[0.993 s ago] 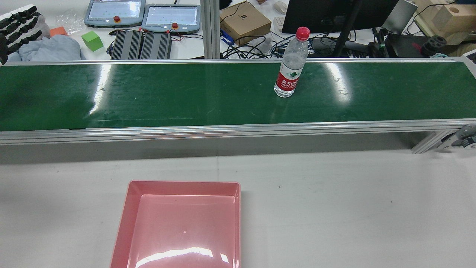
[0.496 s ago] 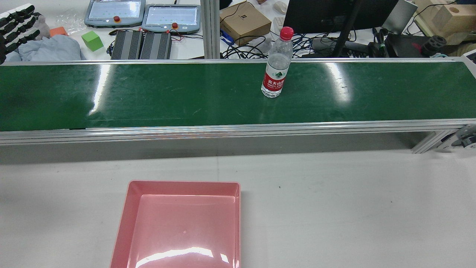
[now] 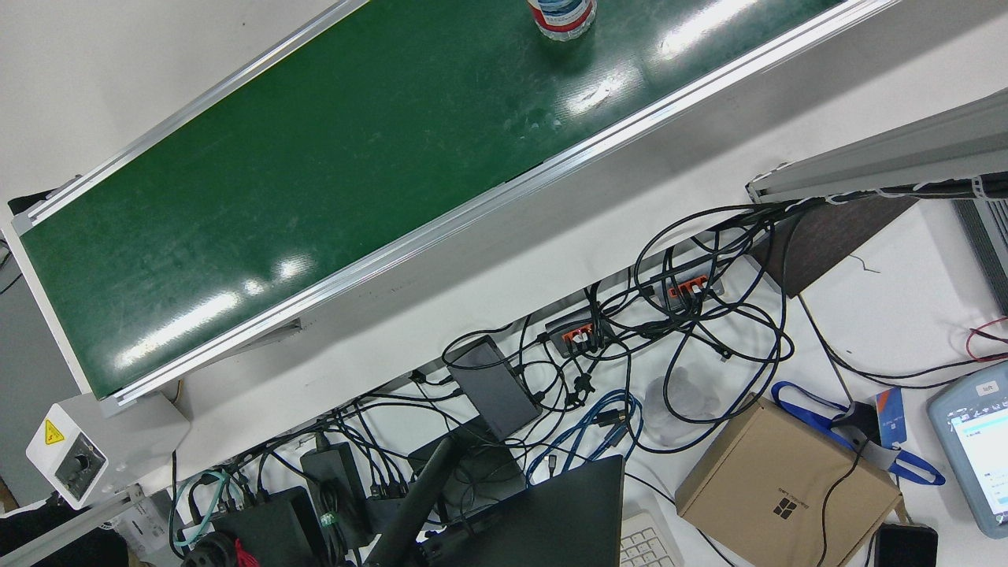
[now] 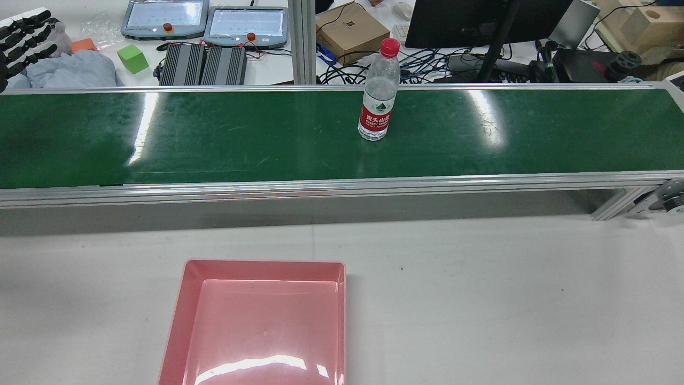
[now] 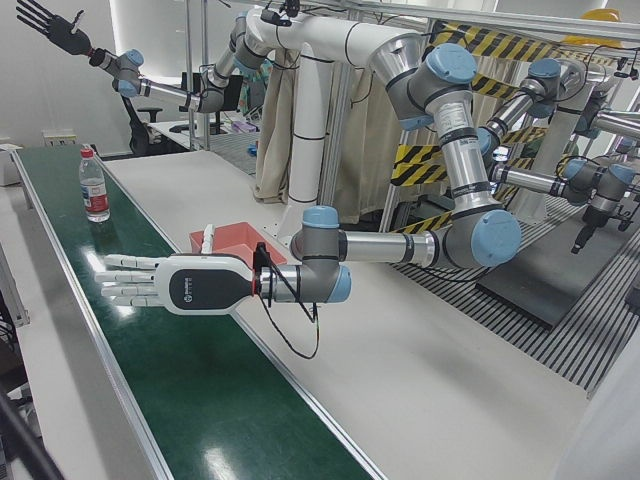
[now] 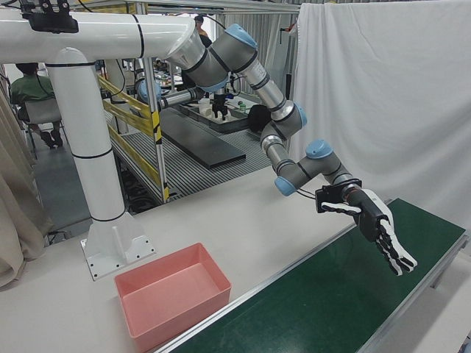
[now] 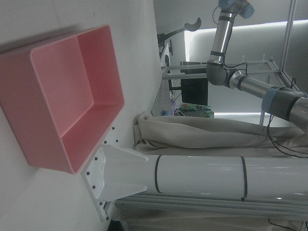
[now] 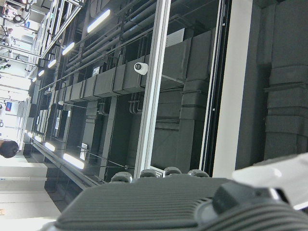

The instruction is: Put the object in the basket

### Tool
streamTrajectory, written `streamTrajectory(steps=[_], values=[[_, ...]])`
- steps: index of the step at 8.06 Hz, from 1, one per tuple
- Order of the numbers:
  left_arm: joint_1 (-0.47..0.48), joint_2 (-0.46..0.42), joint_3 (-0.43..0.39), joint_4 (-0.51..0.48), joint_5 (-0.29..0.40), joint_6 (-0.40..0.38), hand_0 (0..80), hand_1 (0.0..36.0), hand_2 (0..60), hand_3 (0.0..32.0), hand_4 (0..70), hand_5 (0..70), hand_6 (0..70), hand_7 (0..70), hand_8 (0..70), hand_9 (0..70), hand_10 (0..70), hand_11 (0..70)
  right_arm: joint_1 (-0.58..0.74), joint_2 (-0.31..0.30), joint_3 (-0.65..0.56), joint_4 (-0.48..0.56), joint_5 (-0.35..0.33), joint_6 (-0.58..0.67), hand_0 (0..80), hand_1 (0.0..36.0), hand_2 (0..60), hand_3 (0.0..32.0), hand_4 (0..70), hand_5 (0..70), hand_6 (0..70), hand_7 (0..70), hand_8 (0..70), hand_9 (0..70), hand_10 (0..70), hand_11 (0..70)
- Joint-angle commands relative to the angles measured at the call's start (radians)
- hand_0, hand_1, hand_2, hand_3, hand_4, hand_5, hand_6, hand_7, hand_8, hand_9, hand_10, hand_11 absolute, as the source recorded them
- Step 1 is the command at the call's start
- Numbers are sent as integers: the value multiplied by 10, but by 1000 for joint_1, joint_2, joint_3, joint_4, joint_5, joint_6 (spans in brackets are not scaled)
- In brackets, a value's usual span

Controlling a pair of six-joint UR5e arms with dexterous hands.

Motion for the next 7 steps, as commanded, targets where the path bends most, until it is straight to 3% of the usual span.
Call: streamTrajectory(steps=[1, 4, 5, 7], values=[[-1, 0, 0, 1, 0, -1, 482, 37, 0, 0, 121, 72, 14, 0, 23, 7, 44, 72, 1, 0, 0, 0, 0, 0, 0, 0, 0, 0, 0, 0, 0, 0, 0, 0, 0, 0], [10, -15, -6, 10, -3, -2, 486, 53, 0, 0, 102, 76, 7, 0, 13, 1, 44, 74, 0, 0, 0, 0, 0, 0, 0, 0, 0, 0, 0, 0, 0, 0, 0, 0, 0, 0], [30, -18, -64, 59, -9, -8, 488, 44, 0, 0, 107, 77, 6, 0, 15, 7, 40, 67, 0, 0, 0, 0, 0, 0, 0, 0, 0, 0, 0, 0, 0, 0, 0, 0, 0, 0], [120, -18, -89, 107, -65, -14, 487, 47, 0, 0, 108, 74, 6, 0, 15, 7, 41, 69, 0, 0, 0, 0, 0, 0, 0, 0, 0, 0, 0, 0, 0, 0, 0, 0, 0, 0]])
